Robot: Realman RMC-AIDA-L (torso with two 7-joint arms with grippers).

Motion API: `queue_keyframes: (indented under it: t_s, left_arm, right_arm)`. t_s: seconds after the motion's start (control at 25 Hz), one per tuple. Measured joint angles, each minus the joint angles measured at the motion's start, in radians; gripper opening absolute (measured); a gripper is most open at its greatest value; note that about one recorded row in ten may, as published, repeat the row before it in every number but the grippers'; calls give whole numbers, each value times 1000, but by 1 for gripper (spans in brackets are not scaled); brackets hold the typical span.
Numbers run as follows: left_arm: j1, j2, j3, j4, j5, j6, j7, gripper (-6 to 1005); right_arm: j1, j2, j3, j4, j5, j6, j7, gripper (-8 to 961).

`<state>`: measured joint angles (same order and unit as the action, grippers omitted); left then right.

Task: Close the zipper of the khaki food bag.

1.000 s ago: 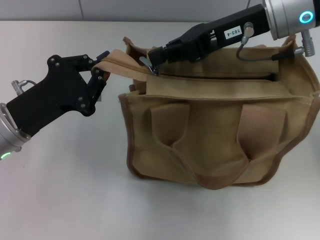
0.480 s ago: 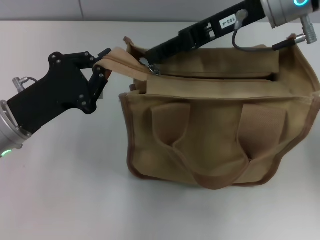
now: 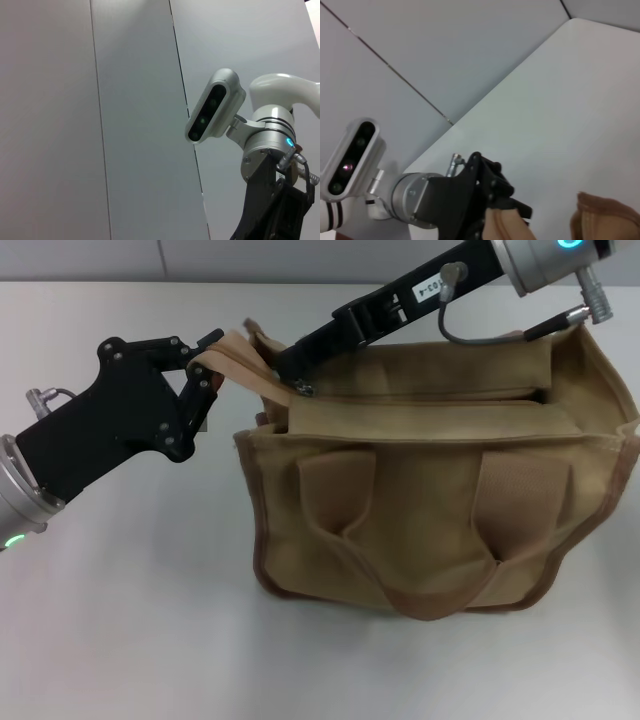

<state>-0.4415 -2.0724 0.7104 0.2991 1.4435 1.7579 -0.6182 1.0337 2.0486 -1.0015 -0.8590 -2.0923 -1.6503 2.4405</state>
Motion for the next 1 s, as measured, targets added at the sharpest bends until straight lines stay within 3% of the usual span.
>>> queue_keyframes:
  t_s: [1.0]
  left_arm:
    - [3, 0, -3, -10, -11, -8, 2, 53]
  right_arm:
    - [-4, 3, -7, -29, -53, -10, -8, 225]
